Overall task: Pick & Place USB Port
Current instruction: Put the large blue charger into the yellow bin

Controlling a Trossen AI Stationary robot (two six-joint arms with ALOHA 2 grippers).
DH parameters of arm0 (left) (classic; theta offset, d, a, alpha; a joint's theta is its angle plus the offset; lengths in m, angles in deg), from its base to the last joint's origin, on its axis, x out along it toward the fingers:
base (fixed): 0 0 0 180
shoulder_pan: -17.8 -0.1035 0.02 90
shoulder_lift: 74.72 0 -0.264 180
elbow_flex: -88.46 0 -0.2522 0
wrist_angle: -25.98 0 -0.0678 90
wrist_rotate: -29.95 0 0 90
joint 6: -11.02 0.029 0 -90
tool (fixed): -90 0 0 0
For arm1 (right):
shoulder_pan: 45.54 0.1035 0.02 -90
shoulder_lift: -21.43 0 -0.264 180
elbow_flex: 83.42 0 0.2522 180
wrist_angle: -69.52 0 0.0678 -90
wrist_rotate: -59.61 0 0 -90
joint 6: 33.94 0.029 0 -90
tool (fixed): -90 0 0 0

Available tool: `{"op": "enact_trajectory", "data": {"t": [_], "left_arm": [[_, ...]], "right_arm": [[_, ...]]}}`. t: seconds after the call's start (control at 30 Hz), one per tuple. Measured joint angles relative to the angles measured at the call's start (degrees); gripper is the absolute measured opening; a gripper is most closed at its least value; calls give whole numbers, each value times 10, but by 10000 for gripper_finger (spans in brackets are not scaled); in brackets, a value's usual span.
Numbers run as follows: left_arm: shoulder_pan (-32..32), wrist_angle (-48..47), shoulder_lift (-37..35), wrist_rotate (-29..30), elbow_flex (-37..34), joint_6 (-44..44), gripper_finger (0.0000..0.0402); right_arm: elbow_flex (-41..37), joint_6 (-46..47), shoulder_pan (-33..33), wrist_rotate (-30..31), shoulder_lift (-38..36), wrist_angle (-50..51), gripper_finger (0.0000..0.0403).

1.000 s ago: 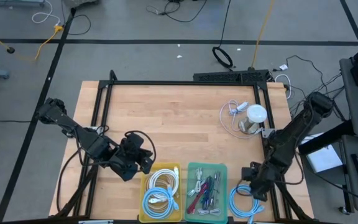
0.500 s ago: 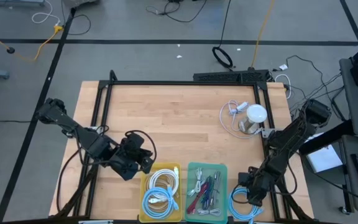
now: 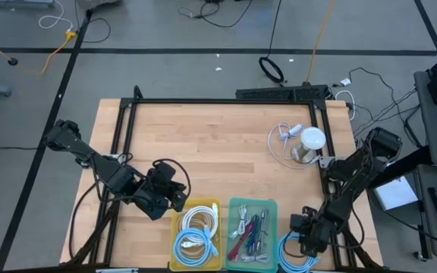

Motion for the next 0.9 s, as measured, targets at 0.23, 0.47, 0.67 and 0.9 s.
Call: {"op": "enact_trajectory", "data": {"t": [0.23, 0.47, 0.67, 0.9], "left_arm": [[0, 0, 0, -2, 0, 1, 55], [0, 1, 0, -2, 0, 2, 56], [0, 1, 0, -2, 0, -5, 56], [0, 2, 0, 3, -1, -6, 56]], "right_arm": [[-1, 26, 1, 2, 12, 26, 48], [-2, 85, 1, 9, 12, 37, 19], [3, 142, 2, 14, -6, 18, 19], [54, 193, 4, 44, -93, 192, 8]]}}
